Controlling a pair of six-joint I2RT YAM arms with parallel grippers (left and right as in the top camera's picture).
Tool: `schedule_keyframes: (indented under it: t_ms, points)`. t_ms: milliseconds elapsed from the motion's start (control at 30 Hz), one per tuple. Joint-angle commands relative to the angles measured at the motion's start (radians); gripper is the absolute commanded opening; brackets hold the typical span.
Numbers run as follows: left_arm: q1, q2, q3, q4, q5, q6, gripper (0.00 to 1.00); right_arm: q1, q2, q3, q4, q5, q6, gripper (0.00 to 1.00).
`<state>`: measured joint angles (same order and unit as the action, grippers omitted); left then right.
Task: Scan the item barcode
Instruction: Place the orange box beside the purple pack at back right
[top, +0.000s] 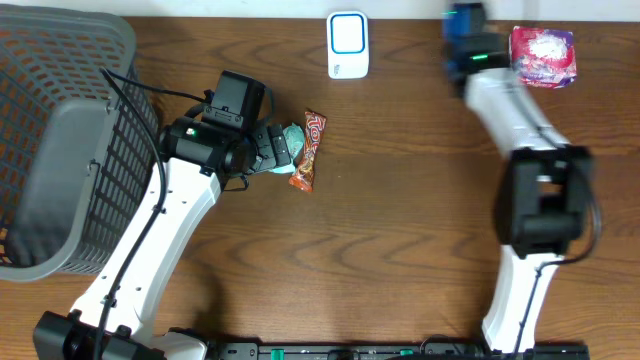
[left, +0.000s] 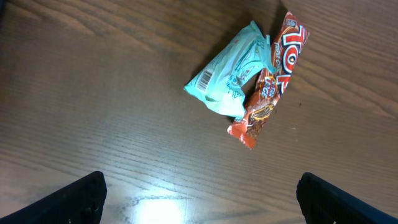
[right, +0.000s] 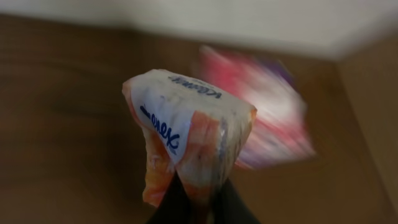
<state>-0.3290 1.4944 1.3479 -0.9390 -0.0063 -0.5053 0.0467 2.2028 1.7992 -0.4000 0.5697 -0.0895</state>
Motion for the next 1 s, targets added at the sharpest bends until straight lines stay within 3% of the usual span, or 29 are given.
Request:
schedule_keyframes:
  t_ms: [0,167,467,533,600,633,667,767,967]
  points:
    - [0.003,0.004,-0.003,-0.002,-0.010,-0.013,0.98,-0.162,-0.048,0.005,-0.145,-0.040,0.167,0.01]
    - [0.003,0.004,-0.003,-0.002,-0.010,-0.013,0.98,-0.340,-0.041,0.002,-0.240,-0.297,0.385,0.01]
    - [0.003,0.004,-0.003,-0.002,-0.010,-0.013,0.98,-0.413,-0.021,-0.021,-0.208,-0.525,0.812,0.02]
    - [0.003,0.004,-0.003,-0.002,-0.010,-0.013,0.98,-0.406,0.005,-0.021,-0.183,-0.604,0.903,0.16]
    - [0.003,0.004,-0.003,-0.002,-0.010,-0.013,0.98,-0.403,0.016,-0.021,-0.153,-0.681,0.912,0.37]
    - [0.003,0.004,-0.003,-0.002,-0.010,-0.013,0.98,-0.402,0.016,-0.021,-0.153,-0.689,0.912,0.74]
    - [0.003,0.004,-0.003,-0.002,-0.010,-0.013,0.98,-0.402,0.013,-0.020,-0.154,-0.699,0.900,0.84]
    - [0.003,0.004,-0.003,-0.002,-0.010,-0.013,0.98,-0.402,-0.005,-0.019,-0.161,-0.753,0.842,0.89]
    - [0.003,0.004,-0.003,-0.002,-0.010,-0.013,0.98,-0.341,-0.103,-0.019,-0.169,-0.999,0.640,0.91]
